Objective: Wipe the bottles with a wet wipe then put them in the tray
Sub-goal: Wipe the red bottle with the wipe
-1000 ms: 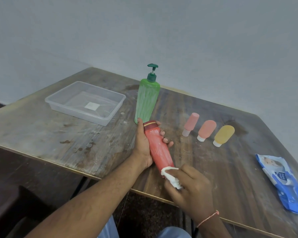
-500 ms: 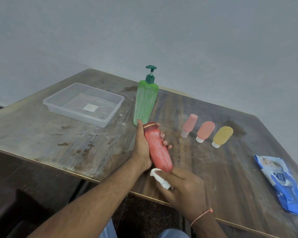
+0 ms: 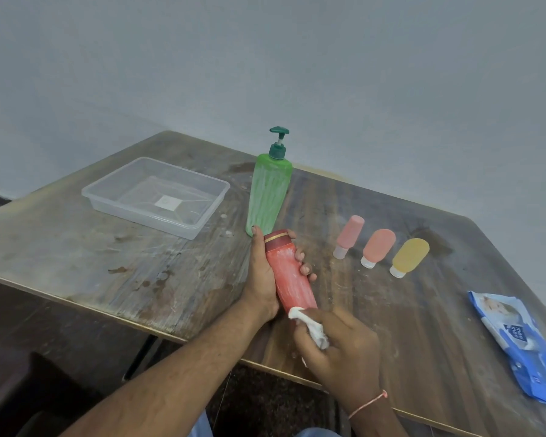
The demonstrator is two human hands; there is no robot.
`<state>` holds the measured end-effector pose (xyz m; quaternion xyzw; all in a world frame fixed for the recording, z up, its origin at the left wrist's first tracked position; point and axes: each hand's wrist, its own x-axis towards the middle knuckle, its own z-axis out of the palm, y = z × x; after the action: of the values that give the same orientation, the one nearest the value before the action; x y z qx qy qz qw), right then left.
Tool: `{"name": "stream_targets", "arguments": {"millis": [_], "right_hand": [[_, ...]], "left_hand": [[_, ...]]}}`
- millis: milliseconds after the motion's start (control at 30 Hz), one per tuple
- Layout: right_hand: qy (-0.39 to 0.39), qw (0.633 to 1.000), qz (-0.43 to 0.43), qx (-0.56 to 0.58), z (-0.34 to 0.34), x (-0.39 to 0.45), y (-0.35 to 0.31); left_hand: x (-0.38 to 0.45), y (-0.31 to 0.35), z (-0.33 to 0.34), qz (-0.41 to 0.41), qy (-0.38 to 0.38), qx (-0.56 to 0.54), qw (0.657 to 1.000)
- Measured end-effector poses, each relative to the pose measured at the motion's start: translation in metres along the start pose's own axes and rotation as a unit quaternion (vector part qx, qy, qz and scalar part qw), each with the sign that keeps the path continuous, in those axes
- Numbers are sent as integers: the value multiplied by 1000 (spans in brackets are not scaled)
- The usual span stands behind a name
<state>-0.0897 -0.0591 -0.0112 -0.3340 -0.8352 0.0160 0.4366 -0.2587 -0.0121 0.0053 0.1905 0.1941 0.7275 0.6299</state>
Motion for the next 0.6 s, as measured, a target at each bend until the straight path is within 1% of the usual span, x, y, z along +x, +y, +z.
{"name": "stream_targets", "arguments": {"millis": [100,133,167,267,333,433,600], "right_hand": [[-77,996,-14,38,-2,-1,-2],[-84,996,-11,40,-1,1,-4],[-72,996,7,47,0,3,-5],[-3,990,107,87,-5,5,-2],[-2,979,177,103,-9,4,5],[-6,952,266,152,-9,9,13],[-31,943,262,203,-8,10,9]], "left_hand": [[0,0,-2,-3,-4,-2,1000],[1,0,-2,-4,-8,-1,1000],[1,0,-2,-6,-9,-2,1000],[2,0,-3,-3,-1,2,1000],[1,1,-3,-1,2,4,1000],[0,1,-3,-2,0,11,1000],[0,3,-3,-4,0,6,1000]]}}
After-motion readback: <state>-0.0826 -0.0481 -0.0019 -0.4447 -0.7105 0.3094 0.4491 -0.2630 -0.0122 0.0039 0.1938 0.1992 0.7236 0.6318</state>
